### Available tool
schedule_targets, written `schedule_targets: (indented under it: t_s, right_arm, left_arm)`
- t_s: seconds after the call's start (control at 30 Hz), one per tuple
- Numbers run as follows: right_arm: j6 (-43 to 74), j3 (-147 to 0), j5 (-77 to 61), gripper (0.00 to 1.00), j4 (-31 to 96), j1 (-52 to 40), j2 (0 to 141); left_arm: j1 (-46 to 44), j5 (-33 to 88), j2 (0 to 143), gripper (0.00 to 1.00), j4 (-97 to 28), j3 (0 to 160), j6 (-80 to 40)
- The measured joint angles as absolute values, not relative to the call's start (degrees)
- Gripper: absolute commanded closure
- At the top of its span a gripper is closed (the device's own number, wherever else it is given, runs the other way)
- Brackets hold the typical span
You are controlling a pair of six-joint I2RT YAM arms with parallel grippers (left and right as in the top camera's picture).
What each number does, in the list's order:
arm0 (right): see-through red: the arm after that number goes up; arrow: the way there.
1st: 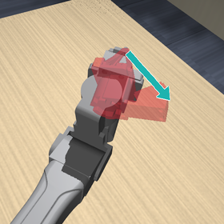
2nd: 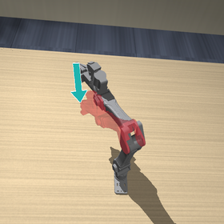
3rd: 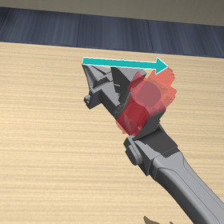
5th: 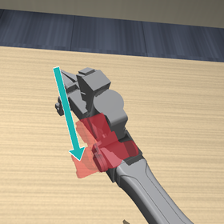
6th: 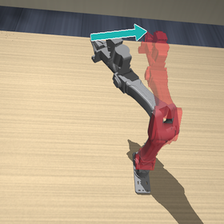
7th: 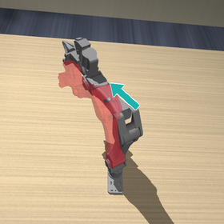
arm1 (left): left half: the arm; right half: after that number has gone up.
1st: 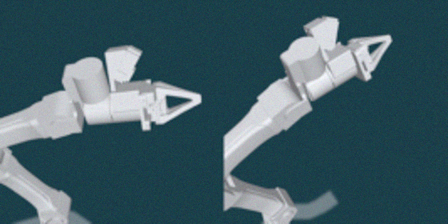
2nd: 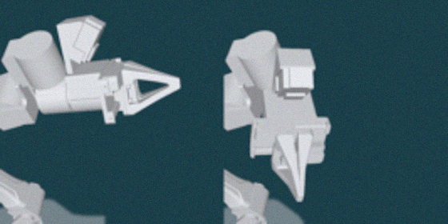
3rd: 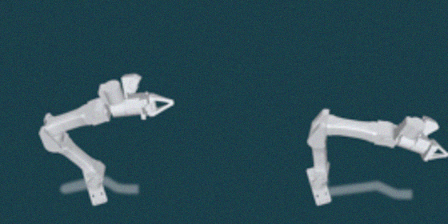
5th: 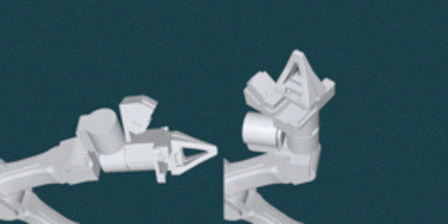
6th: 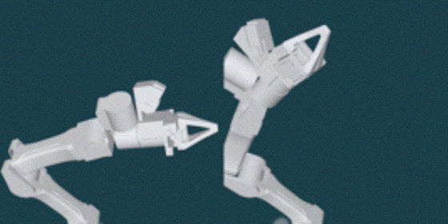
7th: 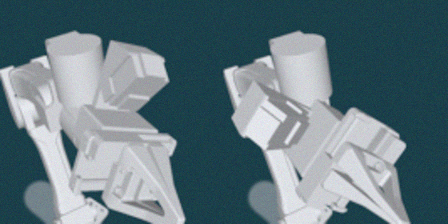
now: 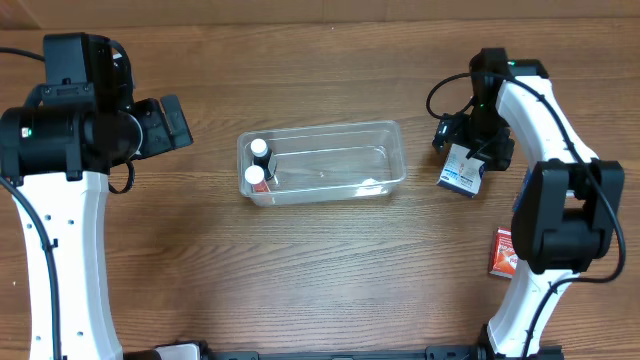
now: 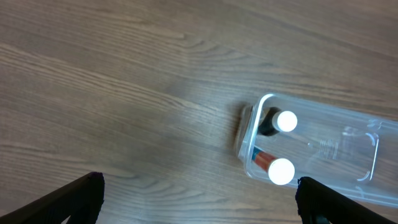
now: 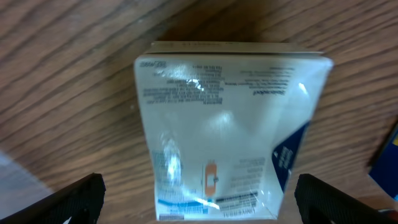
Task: Pack container
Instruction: 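Grasp the white medicine box with the right gripper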
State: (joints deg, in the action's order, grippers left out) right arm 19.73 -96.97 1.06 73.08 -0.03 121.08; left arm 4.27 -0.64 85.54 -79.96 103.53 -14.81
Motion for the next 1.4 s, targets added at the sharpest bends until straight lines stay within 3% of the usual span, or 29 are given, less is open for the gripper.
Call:
schedule_targets:
  t_s: [0.57, 1.4]
  right_arm:
    - [19.44, -96.99, 4.97, 0.0, 72.73, -0.01, 121.67]
    - [16.6, -90.32, 4.67, 0.0, 60.77, 0.01, 121.67]
  left_arm:
    - [4.27, -0.62, 86.48, 0.0, -81.06, 103.53, -14.81]
    - [4.27, 0.69, 86.48, 0.0, -81.25, 103.53, -14.81]
